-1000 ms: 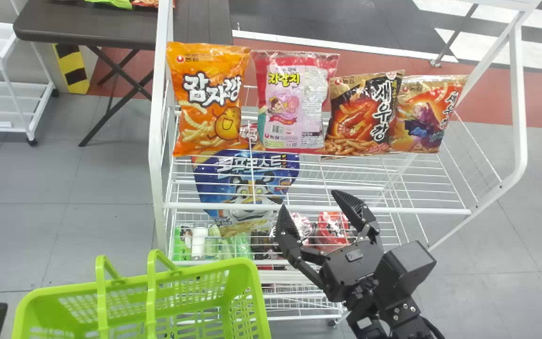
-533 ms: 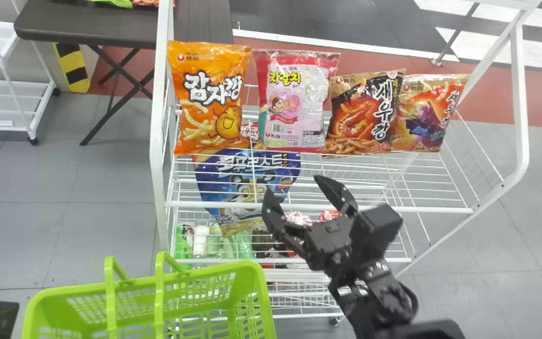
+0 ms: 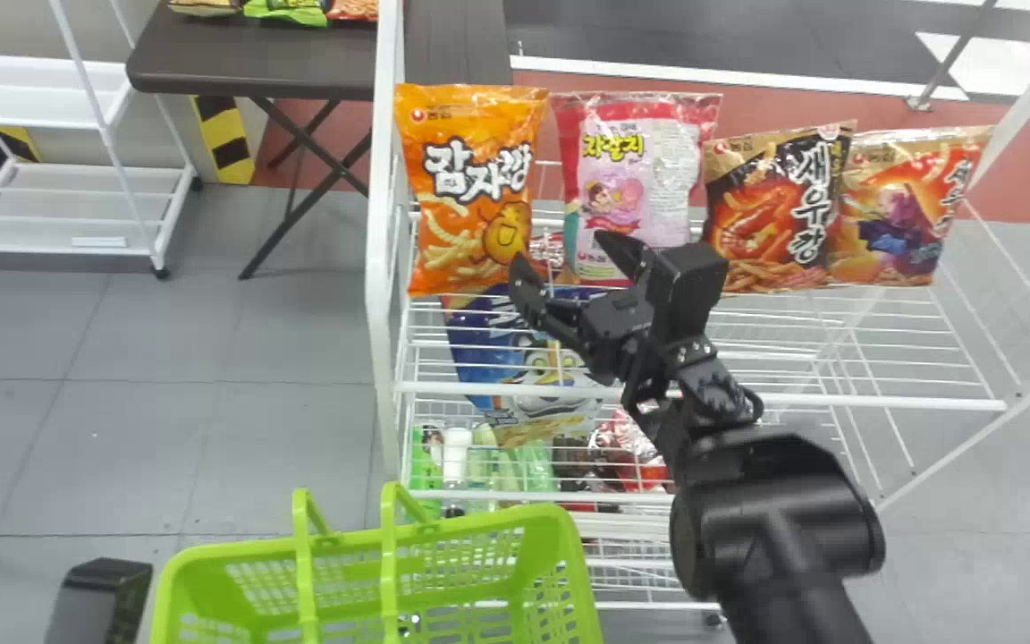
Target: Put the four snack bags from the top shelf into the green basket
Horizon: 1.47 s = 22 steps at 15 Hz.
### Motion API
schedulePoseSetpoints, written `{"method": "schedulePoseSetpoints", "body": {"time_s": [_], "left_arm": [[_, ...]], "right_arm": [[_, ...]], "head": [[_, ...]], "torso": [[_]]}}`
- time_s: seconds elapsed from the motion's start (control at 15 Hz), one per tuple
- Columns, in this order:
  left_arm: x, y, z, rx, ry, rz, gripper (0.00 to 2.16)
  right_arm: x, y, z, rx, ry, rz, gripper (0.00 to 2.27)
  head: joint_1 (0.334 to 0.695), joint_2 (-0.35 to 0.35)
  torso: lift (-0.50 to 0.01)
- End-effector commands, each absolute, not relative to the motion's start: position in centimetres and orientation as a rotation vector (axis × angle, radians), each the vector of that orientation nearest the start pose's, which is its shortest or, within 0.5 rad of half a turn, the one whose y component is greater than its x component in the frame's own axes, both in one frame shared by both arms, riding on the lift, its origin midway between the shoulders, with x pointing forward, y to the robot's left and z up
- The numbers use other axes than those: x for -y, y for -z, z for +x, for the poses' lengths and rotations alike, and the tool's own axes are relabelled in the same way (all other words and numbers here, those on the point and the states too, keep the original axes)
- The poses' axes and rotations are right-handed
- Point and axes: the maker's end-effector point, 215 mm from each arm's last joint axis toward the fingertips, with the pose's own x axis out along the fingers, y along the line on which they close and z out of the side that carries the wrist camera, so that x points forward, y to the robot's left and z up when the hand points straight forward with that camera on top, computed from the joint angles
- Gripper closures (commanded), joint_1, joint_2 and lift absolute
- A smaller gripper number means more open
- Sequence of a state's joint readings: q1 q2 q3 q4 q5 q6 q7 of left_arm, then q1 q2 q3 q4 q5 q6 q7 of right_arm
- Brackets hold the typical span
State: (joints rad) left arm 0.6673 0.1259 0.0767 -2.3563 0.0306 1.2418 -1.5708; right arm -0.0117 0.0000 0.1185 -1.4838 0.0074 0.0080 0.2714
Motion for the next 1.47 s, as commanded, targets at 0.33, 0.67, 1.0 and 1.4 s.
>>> {"method": "schedulePoseSetpoints", "body": {"time_s": [0.33,0.67,1.0,1.4], "left_arm": [[-6.0,37.3,14.8,-0.982,1.357,-0.758,2.15],[-6.1,37.3,14.4,-0.988,1.359,-0.76,2.15],[-6.1,37.3,13.9,-0.995,1.36,-0.76,2.15],[-6.6,37.4,13.8,-0.998,1.341,-0.768,2.15]], "right_arm": [[6.8,40.4,62.9,-0.176,-0.5,0.137,0.35],[5.8,41.8,63.1,-0.257,-0.544,0.164,2.25],[6.0,41.9,62.6,-0.265,-0.549,0.171,2.25],[4.8,36.5,58.6,-0.219,-0.585,0.199,2.25]], "head": [[0.695,-0.03],[0.695,0.003],[0.695,0.0],[0.695,0.022]], "torso": [[0.0],[0.0],[0.0],[0.0]]}}
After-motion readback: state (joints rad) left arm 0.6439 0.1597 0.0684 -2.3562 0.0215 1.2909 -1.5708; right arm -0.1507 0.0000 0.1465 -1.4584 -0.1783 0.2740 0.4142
